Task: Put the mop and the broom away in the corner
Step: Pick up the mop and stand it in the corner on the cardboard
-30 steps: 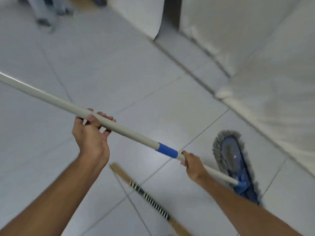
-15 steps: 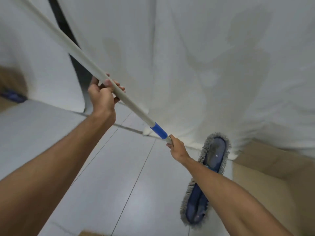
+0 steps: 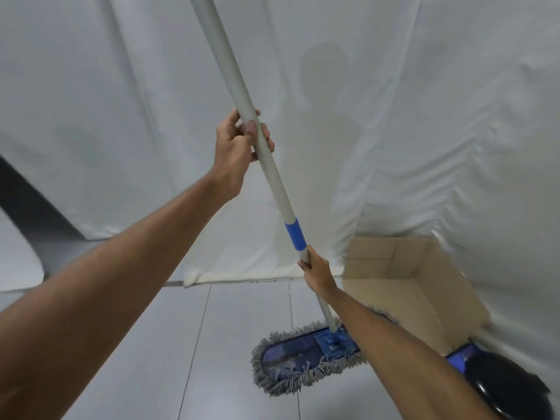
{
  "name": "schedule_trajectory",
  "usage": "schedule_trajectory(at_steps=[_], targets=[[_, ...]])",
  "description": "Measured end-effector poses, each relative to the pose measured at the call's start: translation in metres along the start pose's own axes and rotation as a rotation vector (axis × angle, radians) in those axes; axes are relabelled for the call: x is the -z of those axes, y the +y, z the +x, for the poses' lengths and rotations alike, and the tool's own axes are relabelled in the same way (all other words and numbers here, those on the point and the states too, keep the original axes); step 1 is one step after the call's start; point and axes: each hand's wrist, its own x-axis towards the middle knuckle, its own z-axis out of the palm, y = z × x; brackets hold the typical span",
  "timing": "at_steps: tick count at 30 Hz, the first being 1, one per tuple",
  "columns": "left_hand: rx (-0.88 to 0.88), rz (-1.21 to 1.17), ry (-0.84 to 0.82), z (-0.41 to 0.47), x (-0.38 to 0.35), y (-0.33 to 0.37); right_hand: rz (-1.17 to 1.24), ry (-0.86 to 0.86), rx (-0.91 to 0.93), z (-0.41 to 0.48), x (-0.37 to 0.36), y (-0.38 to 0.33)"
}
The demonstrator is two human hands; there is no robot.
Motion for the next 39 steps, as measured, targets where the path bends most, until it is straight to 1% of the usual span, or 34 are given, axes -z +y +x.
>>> schedule_trajectory(at_steps=[7,10,14,18,23,26,31,35,39], targets=[[-0.004,-0.004,-0.261,0.039,-0.105,-0.041,0.126,0.112,-0.163,0.015,0.048,0.063],[-0.006,-0.012,-0.352,0.060,-0.139,-0.068,0.212,0.125,-0.222,0.034,0.063,0.085],[0.000,-0.051,-0.462,0.097,-0.172,-0.117,0.190,0.135,-0.285,0.073,0.068,0.129],[-0.004,-0.064,-0.522,0.148,-0.193,-0.171,0.163,0.093,-0.318,0.135,0.072,0.167],[0.004,-0.060,-0.600,0.223,-0.225,-0.216,0.136,0.081,-0.393,0.215,0.084,0.194],[0.004,-0.066,-0.650,0.271,-0.254,-0.240,0.143,0.103,-0.438,0.264,0.096,0.207],[0.015,-0.090,-0.716,0.325,-0.304,-0.280,0.173,0.158,-0.485,0.326,0.123,0.230],[0.024,-0.071,-0.751,0.366,-0.347,-0.329,0.177,0.186,-0.542,0.382,0.144,0.271],[0.046,-0.023,-0.756,0.407,-0.398,-0.393,0.182,0.156,-0.609,0.446,0.167,0.333]])
